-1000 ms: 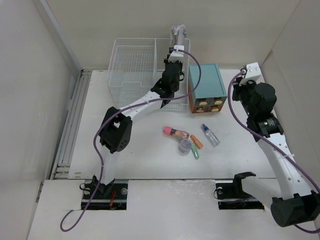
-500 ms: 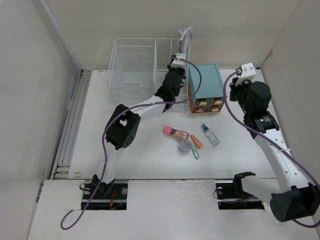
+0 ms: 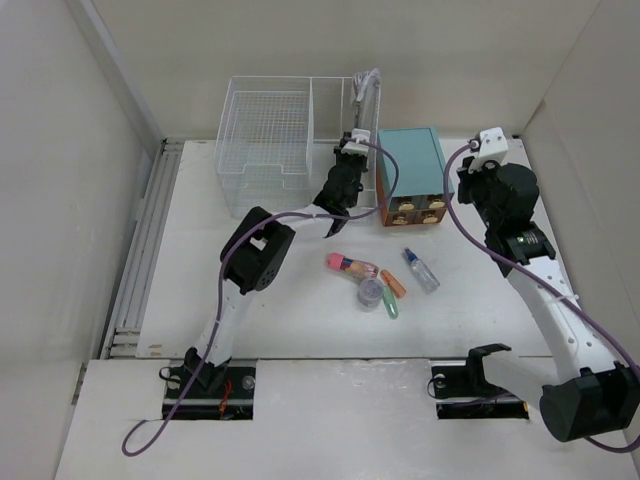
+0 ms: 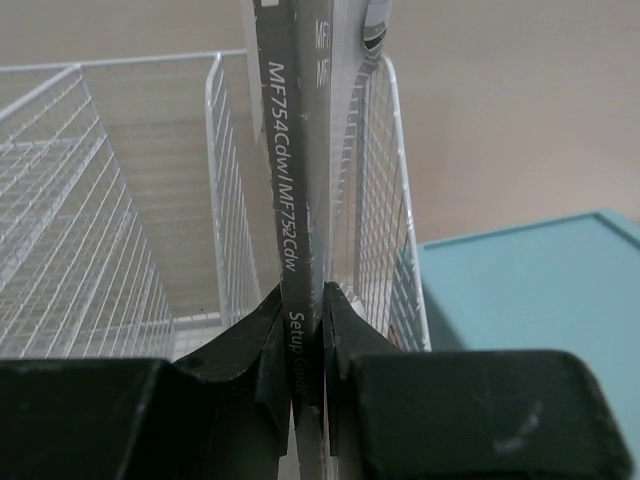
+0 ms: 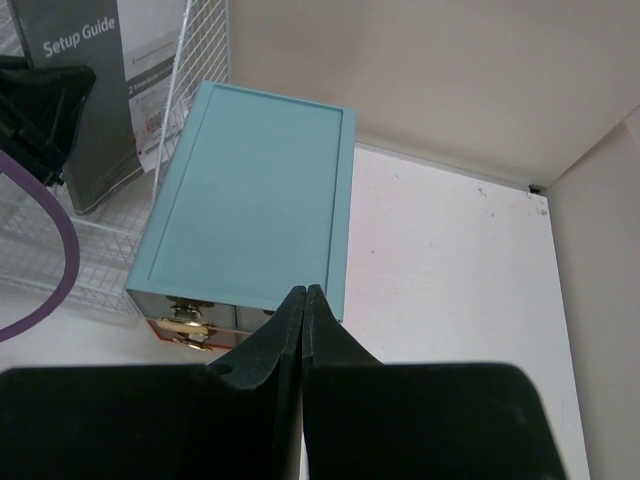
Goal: Organize the desk
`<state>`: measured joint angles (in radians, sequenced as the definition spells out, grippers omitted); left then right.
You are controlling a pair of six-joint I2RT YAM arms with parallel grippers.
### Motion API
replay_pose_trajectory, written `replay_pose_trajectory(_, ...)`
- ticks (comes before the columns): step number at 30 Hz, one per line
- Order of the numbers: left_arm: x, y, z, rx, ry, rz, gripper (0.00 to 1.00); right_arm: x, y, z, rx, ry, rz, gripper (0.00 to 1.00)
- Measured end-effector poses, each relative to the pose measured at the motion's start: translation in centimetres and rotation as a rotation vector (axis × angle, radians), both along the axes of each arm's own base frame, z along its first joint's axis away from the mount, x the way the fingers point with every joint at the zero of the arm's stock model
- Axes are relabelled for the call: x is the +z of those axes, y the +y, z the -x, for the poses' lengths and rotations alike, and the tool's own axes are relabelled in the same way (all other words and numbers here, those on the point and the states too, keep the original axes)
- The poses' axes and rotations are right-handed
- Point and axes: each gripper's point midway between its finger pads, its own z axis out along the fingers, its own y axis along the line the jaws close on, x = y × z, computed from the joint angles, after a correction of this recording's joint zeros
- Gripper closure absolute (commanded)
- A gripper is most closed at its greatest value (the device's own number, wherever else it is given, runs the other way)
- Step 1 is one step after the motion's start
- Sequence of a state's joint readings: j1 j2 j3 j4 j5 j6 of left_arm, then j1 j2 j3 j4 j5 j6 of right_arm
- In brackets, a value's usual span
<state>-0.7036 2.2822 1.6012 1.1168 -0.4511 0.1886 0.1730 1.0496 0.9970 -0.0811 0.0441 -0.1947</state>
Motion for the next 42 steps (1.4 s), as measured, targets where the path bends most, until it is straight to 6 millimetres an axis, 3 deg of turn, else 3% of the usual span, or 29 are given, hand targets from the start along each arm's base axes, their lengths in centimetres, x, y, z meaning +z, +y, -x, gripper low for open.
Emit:
replay_pose_trajectory(8,-4.2,0.6,0.0,0.035,0.046,-0.072,1.00,-0.1,0.1,-0.2,0.006,-0.001,0.007,1.00)
replay_pose_trajectory(12,-4.1,0.9,-0.1,0.051,0.034,-0.065,0.99,-0.2,0.2,-0.2,0.014,0.000,0.009,1.00)
replay_pose_trajectory(14,-4.2,1.0,0.0,0.062,0.035,-0.069,0.65,-0.5,0.3,-0.2,0.018,0.003,0.009,1.00)
replay_pose_trajectory(15,-4.0,1.1,0.0,0.067,0.027,-0.069,0.30,-0.6,0.3,-0.2,0.019,0.006,0.010,1.00)
replay_pose_trajectory(18,-2.8,1.4,0.0,0.080,-0.010,-0.034,0.05,-0.6,0.3,-0.2,0.021,0.007,0.010,1.00)
replay_pose_trajectory(19,-2.6,1.5,0.1,0.084,-0.018,-0.025,0.00,-0.6,0.4,-0.2,0.023,0.007,0.009,1.00)
replay_pose_trajectory(26,-1.6,2.0,1.1,0.093,-0.030,-0.050,0.00,-0.6,0.5,-0.2,0.032,0.007,0.008,1.00)
replay_pose_trajectory(27,-1.0,1.9,1.5,0.091,-0.036,-0.055,0.00,-0.6,0.6,-0.2,0.035,0.007,0.008,0.91)
replay_pose_trajectory(28,-0.3,1.7,2.2,0.087,-0.043,-0.061,0.00,-0.6,0.6,-0.2,0.040,0.006,0.007,0.75)
replay_pose_trajectory(29,0.6,1.5,2.9,0.081,-0.051,-0.065,0.00,-0.7,0.6,-0.1,0.045,0.008,0.005,0.50)
replay_pose_trajectory(30,1.7,1.3,3.9,0.074,-0.061,-0.065,0.00,-0.7,0.7,-0.1,0.052,0.009,0.004,0.16)
replay_pose_trajectory(32,4.4,0.5,6.4,0.056,-0.087,-0.050,0.07,-0.9,0.8,-0.2,0.076,0.017,0.004,0.03)
replay_pose_trajectory(33,5.9,0.2,8.0,0.041,-0.099,-0.037,0.19,-1.3,0.9,-0.3,0.097,0.031,-0.002,0.03)
replay_pose_trajectory(34,7.6,-0.1,9.7,0.024,-0.114,-0.020,0.33,-1.8,0.9,-0.4,0.111,0.050,-0.009,0.20)
replay_pose_trajectory(35,9.3,-0.3,11.6,0.009,-0.129,0.002,0.67,-2.5,1.0,-0.6,0.133,0.077,-0.018,0.40)
replay_pose_trajectory(37,12.5,-0.4,15.5,-0.022,-0.155,0.051,1.00,-4.0,1.2,-1.1,0.173,0.142,-0.067,0.67)
replay_pose_trajectory(38,14.0,-0.2,17.6,-0.034,-0.160,0.089,1.00,-5.0,1.4,-1.4,0.190,0.180,-0.097,0.76)
replay_pose_trajectory(40,16.2,0.4,21.7,-0.063,-0.153,0.170,1.00,-7.2,2.1,-1.6,0.229,0.262,-0.162,0.76)
replay_pose_trajectory(41,16.4,0.9,23.5,-0.071,-0.121,0.206,0.78,-8.3,2.7,-1.5,0.251,0.308,-0.202,0.71)
replay_pose_trajectory(42,17.0,1.3,25.1,-0.096,-0.113,0.233,0.78,-9.2,3.3,-1.4,0.272,0.346,-0.235,0.66)
